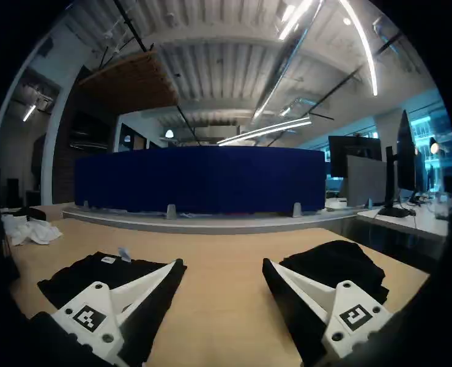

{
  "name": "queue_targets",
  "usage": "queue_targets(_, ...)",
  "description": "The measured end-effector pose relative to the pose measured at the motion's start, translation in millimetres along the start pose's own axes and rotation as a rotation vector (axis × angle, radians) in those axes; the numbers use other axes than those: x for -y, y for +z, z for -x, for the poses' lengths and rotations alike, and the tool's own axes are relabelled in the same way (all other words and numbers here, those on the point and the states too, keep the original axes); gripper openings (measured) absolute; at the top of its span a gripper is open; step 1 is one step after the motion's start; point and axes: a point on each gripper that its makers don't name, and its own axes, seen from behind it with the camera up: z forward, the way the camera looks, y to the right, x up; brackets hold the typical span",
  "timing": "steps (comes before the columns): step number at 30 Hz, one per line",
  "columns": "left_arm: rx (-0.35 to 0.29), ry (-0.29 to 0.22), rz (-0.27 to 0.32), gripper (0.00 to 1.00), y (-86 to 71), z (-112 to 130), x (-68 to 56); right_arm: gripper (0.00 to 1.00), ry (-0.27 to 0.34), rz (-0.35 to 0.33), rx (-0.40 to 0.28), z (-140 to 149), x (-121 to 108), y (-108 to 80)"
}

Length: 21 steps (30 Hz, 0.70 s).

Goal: Fold towel

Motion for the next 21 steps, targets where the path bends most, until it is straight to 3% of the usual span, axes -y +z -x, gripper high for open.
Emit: queue_targets(21, 0.000, 0.000, 0.000, 0.96, 0.4, 0.4, -0.5, 1.00, -0.001, 0.000, 0.001, -2.4, -0.6, -0.7)
